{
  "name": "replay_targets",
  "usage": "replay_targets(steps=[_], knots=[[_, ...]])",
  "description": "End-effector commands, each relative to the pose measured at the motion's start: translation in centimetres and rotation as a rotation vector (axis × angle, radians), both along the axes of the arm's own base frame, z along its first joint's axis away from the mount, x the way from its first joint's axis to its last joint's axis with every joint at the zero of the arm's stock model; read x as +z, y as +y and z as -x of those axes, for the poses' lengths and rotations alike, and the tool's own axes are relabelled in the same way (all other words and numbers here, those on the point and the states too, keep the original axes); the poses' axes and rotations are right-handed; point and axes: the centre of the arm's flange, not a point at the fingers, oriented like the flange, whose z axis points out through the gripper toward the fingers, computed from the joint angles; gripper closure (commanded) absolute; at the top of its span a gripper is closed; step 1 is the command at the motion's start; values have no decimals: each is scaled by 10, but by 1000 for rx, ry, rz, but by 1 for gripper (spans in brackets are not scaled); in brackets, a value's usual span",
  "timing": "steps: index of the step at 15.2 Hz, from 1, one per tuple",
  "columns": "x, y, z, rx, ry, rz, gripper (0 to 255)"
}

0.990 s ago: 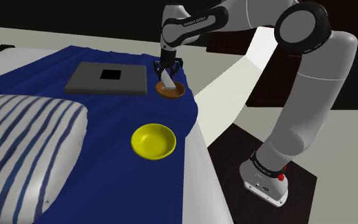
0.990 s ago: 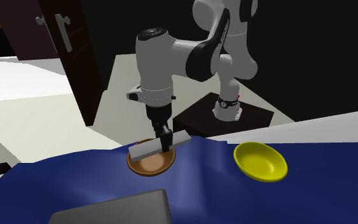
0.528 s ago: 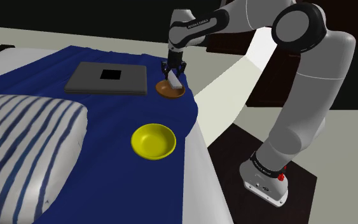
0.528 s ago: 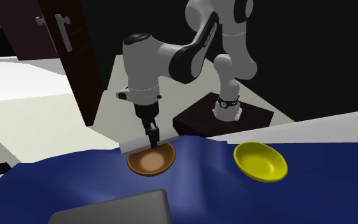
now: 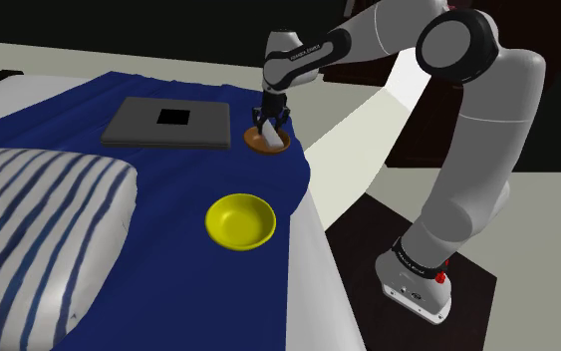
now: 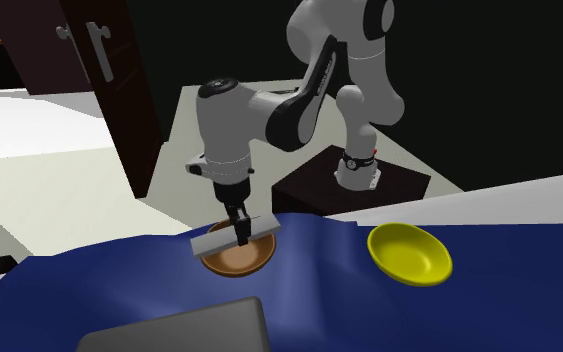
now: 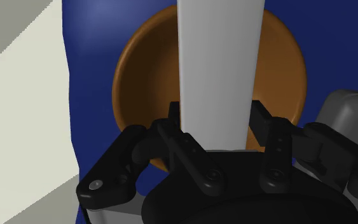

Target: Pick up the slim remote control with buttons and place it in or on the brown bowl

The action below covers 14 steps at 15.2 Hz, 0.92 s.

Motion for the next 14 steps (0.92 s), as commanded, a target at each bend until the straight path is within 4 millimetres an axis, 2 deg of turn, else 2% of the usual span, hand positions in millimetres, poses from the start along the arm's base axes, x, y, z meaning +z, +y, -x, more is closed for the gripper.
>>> replay_targets(steps=[1,2,10,11,14], knots=[[-10,0,1,0,-1,0,255],[-17,0,1,0,-1,0,255],[-17,0,1,0,-1,0,255],[-18,0,1,0,-1,0,0],[-18,0,1,0,-1,0,0]])
